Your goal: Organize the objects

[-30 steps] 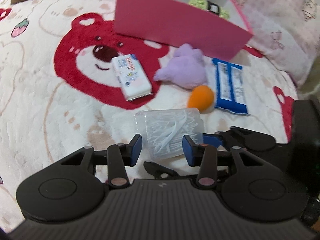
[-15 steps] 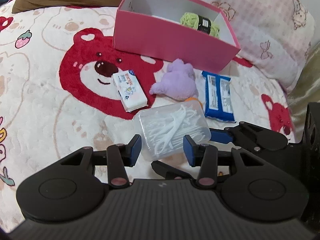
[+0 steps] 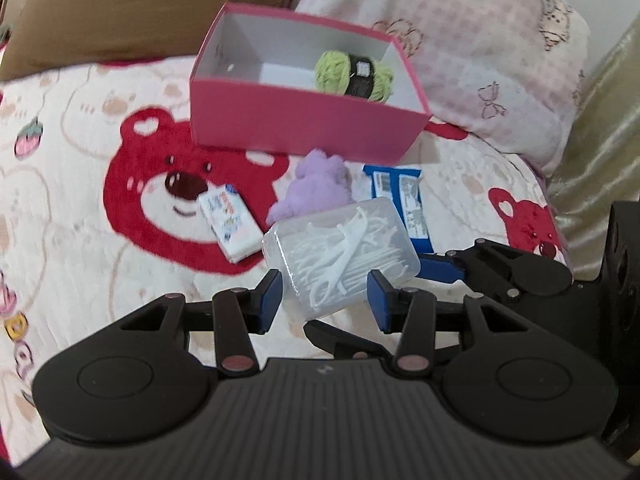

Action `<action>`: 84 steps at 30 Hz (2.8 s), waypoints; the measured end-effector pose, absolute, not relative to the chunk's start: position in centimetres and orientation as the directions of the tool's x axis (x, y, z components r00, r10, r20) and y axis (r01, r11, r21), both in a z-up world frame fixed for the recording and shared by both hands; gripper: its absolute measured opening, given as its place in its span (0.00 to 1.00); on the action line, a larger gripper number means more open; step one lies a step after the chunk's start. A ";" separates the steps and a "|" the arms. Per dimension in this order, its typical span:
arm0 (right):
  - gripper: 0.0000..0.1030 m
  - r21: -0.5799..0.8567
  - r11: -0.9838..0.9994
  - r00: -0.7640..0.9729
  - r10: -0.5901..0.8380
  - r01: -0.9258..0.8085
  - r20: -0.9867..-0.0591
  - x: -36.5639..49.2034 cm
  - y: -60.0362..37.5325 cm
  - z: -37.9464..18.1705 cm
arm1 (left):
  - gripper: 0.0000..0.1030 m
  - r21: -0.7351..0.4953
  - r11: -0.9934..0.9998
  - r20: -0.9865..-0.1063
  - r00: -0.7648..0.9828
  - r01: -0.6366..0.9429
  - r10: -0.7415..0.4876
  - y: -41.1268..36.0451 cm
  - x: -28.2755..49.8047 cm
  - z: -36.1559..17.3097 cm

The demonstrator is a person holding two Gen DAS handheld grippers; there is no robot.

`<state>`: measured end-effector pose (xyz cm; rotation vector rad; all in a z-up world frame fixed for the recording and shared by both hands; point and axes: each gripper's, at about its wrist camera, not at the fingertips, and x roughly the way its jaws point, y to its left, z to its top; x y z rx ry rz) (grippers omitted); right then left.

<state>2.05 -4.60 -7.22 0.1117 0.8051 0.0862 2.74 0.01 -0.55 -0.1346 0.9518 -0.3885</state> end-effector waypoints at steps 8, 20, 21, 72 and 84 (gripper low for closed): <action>0.83 0.100 0.995 0.699 0.080 -0.012 -0.711 2.5 -4.7 -5.1 | 0.42 -0.265 0.917 -0.782 0.490 0.299 -0.386 -0.6 4.4 1.1; 0.82 0.111 0.993 0.728 0.044 0.045 -0.684 3.7 -6.8 -2.4 | 0.42 -0.273 0.895 -0.769 0.480 0.352 -0.423 -1.8 7.5 4.1; 0.82 0.105 0.993 0.730 0.037 0.048 -0.683 3.9 -6.9 -2.2 | 0.42 -0.270 0.895 -0.768 0.480 0.356 -0.423 -2.0 7.9 4.3; 0.65 0.168 0.940 0.530 -0.016 0.298 -0.848 22.2 -21.4 -6.5 | 0.47 -0.416 0.878 -0.828 0.299 0.238 -0.474 -7.1 32.7 -3.9; 0.57 0.154 0.924 0.469 -0.030 0.349 -0.882 25.2 -21.0 -9.0 | 0.48 -0.422 0.898 -0.862 0.252 0.123 -0.439 -6.2 35.3 -7.4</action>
